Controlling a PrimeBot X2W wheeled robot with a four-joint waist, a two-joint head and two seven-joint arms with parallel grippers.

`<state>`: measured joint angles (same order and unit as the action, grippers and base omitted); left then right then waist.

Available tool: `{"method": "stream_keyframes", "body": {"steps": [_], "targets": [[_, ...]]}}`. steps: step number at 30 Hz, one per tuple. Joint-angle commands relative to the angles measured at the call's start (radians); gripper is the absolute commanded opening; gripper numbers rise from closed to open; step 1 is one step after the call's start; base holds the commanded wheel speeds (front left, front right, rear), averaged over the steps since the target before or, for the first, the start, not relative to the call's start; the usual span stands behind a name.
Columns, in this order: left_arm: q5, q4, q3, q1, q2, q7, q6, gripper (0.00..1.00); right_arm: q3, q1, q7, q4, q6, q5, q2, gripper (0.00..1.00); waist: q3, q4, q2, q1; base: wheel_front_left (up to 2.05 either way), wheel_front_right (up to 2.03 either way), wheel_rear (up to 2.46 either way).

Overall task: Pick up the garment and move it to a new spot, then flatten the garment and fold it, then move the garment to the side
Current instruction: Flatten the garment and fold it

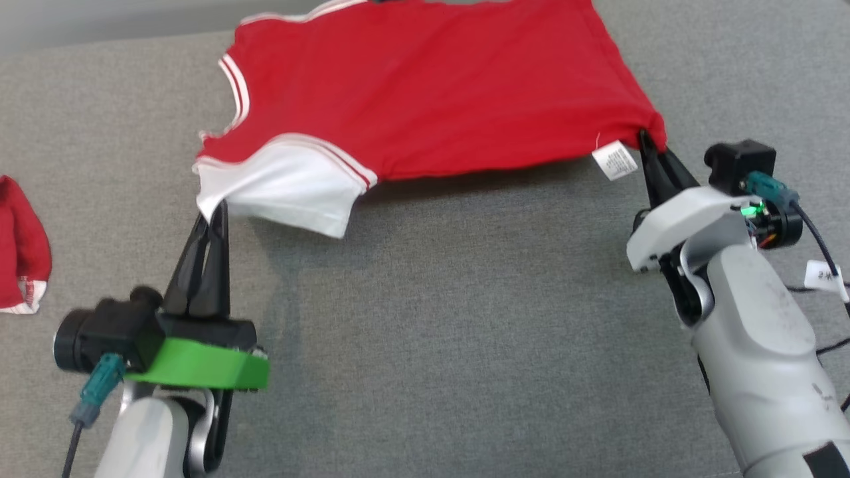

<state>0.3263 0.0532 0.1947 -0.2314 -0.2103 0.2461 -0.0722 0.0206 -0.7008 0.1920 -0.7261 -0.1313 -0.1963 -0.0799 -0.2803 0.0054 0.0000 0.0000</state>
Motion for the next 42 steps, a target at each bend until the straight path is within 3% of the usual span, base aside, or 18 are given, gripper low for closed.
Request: {"method": "stream_keyframes", "body": {"steps": [1, 14, 18, 28, 35, 42], "targets": [[0.011, -0.027, -0.004, 0.055, -0.008, -0.01, 0.013, 0.0, -0.005, 0.06, -0.017, 0.037, 0.001, -0.012, -0.006, 0.0, 0.126, 0.003, 0.0, 0.0, 0.0, 0.0, 0.0], [-0.001, -0.379, 0.014, 0.46, -0.043, -0.179, 0.129, 0.0, -0.112, 0.65, -0.325, 0.711, 0.001, 0.0, 0.026, 0.0, 0.229, 0.03, 0.0, 0.0, 0.0, 0.0, 0.0], [0.034, -0.414, 0.021, 0.518, -0.037, -0.225, 0.138, 0.0, -0.126, 0.777, -0.391, 0.809, 0.001, -0.065, 0.027, 0.0, 0.235, 0.032, 0.0, 0.0, 0.0, 0.0, 0.0], [0.052, -0.266, 0.08, 0.474, -0.035, -0.264, 0.097, 0.0, -0.117, 0.779, -0.488, 0.68, 0.001, -0.05, 0.028, 0.0, 0.224, 0.025, 0.0, 0.0, 0.0, 0.0, 0.0], [0.071, -0.121, 0.11, 0.332, -0.002, -0.295, 0.064, 0.0, -0.105, 0.693, -0.54, 0.568, 0.001, -0.03, 0.028, 0.0, 0.203, 0.027, 0.0, 0.0, 0.0, 0.0, 0.0], [0.056, 0.016, 0.117, 0.152, 0.02, -0.256, 0.032, 0.0, -0.111, 0.579, -0.504, 0.527, 0.001, -0.042, 0.028, 0.0, 0.175, 0.015, 0.0, 0.0, 0.0, 0.0, 0.0]]}}
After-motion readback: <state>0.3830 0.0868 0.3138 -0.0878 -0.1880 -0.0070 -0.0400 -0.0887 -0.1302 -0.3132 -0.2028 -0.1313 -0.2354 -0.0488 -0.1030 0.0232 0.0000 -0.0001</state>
